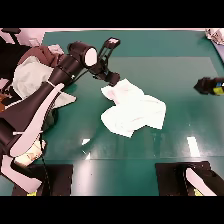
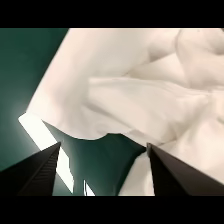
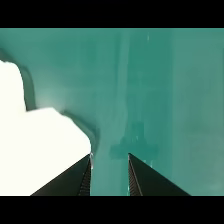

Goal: Fold the shirts.

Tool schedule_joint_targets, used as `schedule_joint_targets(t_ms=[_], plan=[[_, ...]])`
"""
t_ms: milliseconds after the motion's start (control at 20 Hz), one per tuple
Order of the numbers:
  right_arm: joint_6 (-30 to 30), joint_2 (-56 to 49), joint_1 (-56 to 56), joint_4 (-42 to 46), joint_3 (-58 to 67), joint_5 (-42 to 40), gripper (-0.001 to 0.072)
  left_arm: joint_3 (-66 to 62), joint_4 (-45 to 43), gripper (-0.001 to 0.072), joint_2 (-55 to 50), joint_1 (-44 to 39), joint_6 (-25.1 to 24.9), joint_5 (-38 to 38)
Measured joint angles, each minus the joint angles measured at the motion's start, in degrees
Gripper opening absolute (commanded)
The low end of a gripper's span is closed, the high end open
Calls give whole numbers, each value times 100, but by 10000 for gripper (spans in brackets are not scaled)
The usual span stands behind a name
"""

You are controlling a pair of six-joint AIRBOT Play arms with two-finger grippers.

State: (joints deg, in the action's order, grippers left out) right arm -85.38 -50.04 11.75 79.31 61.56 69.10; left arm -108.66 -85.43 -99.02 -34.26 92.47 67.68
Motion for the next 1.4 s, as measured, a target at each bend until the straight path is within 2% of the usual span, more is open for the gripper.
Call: schedule_joint_targets(t_ms=[100,150,350,400,450,500,750,850,950,1000,1050,1100,1250,1400], plan=[[2,260,127,-85,-527,-2,273,48,26,642,-109,199,-103,-63],[7,354,186,-116,-758,-7,273,66,155,720,-184,293,-190,-70],[201,518,319,-463,-1392,7,273,96,625,713,-415,555,-433,195],[267,492,332,-551,-1447,20,273,105,721,643,-439,632,-483,341],[326,431,341,-638,-1469,42,273,116,828,465,-452,702,-538,481],[376,341,354,-715,-1460,92,273,151,1012,368,-468,780,-632,671],[605,-280,369,-876,-953,352,273,848,2262,362,-407,951,-1207,1421],[645,-476,369,-898,-699,422,273,1563,2579,363,-131,992,-1325,1241],[671,-616,369,-931,-509,470,274,2465,2806,364,361,1025,-1349,699],[699,-682,369,-977,-439,479,273,2914,2852,430,616,1043,-1335,372],[728,-743,369,-1056,-389,492,274,3375,2881,652,876,1060,-1311,39],[763,-802,369,-1143,-356,494,298,3775,2929,719,1110,1071,-1255,-273],[905,-979,369,-1506,-297,518,315,4590,3003,720,1502,1073,-1029,-898],[977,-1078,369,-1725,-275,535,387,4994,3204,720,1650,1080,-896,-1331]])
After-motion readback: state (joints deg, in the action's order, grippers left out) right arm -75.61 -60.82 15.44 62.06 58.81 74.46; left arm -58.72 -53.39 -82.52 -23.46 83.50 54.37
